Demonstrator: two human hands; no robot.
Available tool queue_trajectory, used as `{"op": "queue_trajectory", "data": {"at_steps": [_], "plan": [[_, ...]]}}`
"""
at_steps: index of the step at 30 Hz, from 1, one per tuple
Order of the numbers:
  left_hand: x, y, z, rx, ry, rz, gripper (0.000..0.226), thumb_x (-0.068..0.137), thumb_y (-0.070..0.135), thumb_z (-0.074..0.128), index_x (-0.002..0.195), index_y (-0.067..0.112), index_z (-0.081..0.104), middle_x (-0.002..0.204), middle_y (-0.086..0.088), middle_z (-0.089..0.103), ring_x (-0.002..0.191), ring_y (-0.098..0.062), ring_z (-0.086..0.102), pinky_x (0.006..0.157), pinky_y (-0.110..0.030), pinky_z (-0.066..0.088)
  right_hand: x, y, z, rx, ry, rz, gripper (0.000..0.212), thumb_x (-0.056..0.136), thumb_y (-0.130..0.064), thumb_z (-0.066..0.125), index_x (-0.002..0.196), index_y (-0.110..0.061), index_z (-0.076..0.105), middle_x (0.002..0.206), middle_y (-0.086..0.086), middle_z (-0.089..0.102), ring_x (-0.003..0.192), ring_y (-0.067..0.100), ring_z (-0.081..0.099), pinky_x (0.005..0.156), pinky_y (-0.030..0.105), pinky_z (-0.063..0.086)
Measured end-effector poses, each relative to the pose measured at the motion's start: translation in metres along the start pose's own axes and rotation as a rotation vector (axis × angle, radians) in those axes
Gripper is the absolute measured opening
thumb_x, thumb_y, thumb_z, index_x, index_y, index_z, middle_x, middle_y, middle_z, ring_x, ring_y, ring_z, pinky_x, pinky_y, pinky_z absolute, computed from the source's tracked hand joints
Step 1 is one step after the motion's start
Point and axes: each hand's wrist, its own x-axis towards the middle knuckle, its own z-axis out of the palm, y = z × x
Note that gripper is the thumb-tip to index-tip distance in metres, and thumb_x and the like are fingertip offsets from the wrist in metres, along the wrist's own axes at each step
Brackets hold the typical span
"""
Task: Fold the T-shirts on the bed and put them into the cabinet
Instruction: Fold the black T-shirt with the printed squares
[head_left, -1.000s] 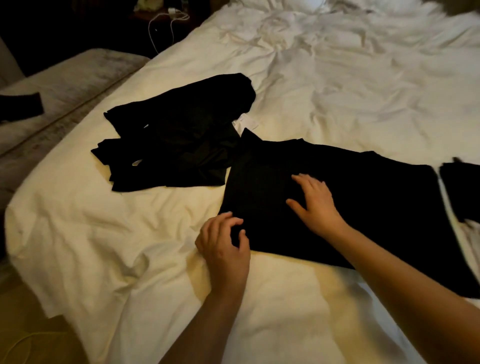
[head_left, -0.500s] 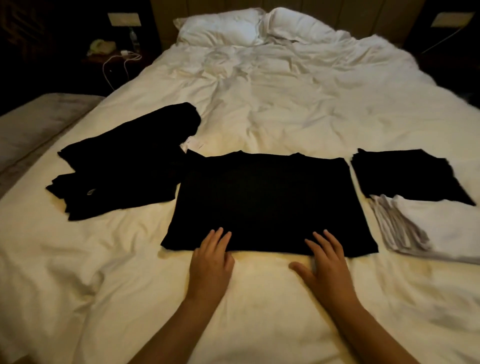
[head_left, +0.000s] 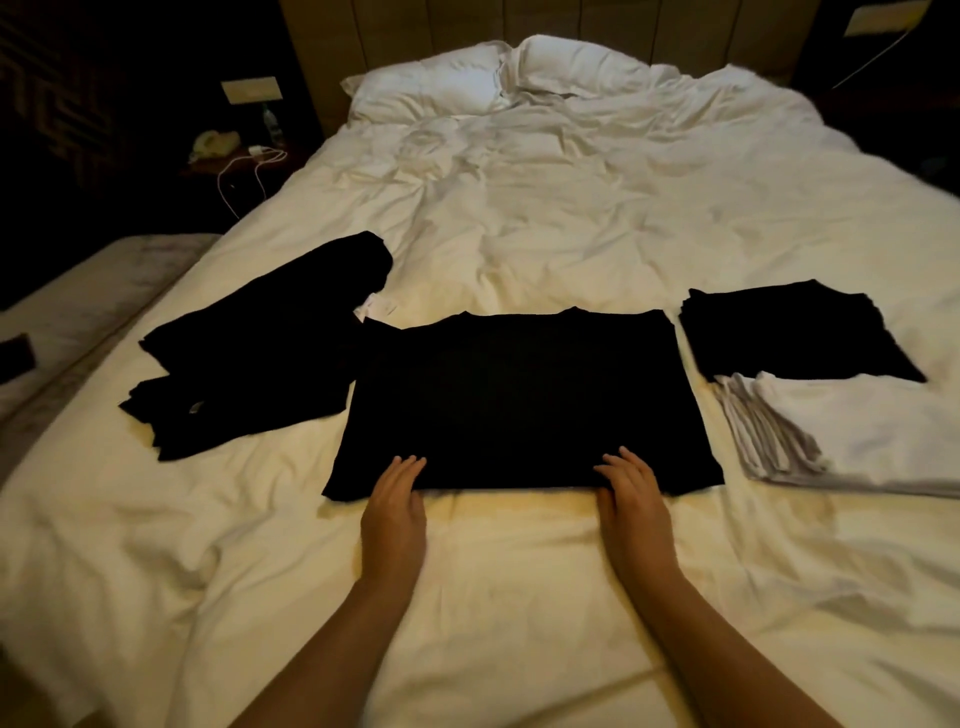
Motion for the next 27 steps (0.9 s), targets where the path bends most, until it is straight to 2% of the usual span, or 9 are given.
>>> {"op": "queue_trajectory", "data": {"at_steps": [3,6,8,12,17,22,27], "plan": [[-0.001,-0.002,-0.009,-0.018,0.001,0.001,0.042,0.089,-0.011,0.060,0.125,0.008,0.068,0.129,-0.009,0.065,0.123,-0.024,0.058,0.104,-0.015,0.033,-0.004,0.004,-0.009,0.050,0.007,-0.024,0.025,0.086,-0.001,0.070,0.111,-0.003,0.071,0.113,0.012,0.069,0.114,0.026,0.057,0.094,0.041,0.054],[-0.009,-0.010,-0.020,-0.004,-0.016,0.099,0.038,0.085,-0.012,0.066,0.118,0.007,0.071,0.118,-0.010,0.070,0.111,-0.027,0.064,0.100,-0.015,0.036,-0.017,0.006,-0.019,0.047,0.029,-0.071,0.024,0.087,-0.012,0.059,0.107,-0.004,0.070,0.106,0.010,0.067,0.106,0.022,0.056,0.087,0.025,0.045],[-0.018,-0.016,-0.027,0.007,0.004,0.169,0.027,0.085,-0.004,0.070,0.110,0.007,0.074,0.109,-0.010,0.073,0.102,-0.026,0.068,0.095,-0.019,0.041,-0.032,0.006,-0.028,0.035,0.038,-0.087,0.028,0.090,-0.018,0.053,0.106,-0.004,0.070,0.105,0.009,0.067,0.104,0.023,0.057,0.086,0.023,0.043],[-0.035,-0.016,-0.042,0.026,0.068,0.295,0.020,0.088,0.017,0.064,0.101,0.006,0.076,0.100,-0.009,0.074,0.097,-0.016,0.063,0.089,-0.023,0.045,-0.057,0.002,-0.044,0.031,0.080,-0.102,0.031,0.090,-0.024,0.051,0.102,-0.003,0.072,0.100,0.010,0.067,0.100,0.023,0.056,0.086,0.022,0.041],[-0.065,-0.010,-0.068,0.030,0.121,0.406,0.034,0.095,0.038,0.059,0.089,0.010,0.076,0.089,-0.003,0.072,0.087,-0.017,0.066,0.080,-0.027,0.051,-0.090,-0.015,-0.070,0.051,0.109,-0.174,0.033,0.092,-0.031,0.053,0.090,-0.004,0.073,0.091,0.005,0.067,0.095,0.023,0.056,0.087,0.023,0.042],[-0.100,-0.001,-0.090,0.077,0.224,0.466,0.040,0.098,0.043,0.059,0.081,0.010,0.074,0.080,-0.001,0.069,0.077,-0.019,0.063,0.074,-0.028,0.049,-0.124,-0.031,-0.102,0.075,0.165,-0.224,0.030,0.092,-0.030,0.057,0.085,-0.004,0.071,0.085,0.003,0.064,0.087,0.019,0.054,0.080,0.023,0.041],[-0.117,0.010,-0.104,0.079,0.325,0.487,0.043,0.094,0.044,0.066,0.073,0.007,0.068,0.071,-0.003,0.062,0.069,-0.022,0.059,0.068,-0.030,0.047,-0.143,-0.037,-0.119,0.093,0.255,-0.262,0.030,0.090,-0.029,0.062,0.084,-0.001,0.071,0.083,0.006,0.063,0.085,0.022,0.054,0.078,0.030,0.045]]}}
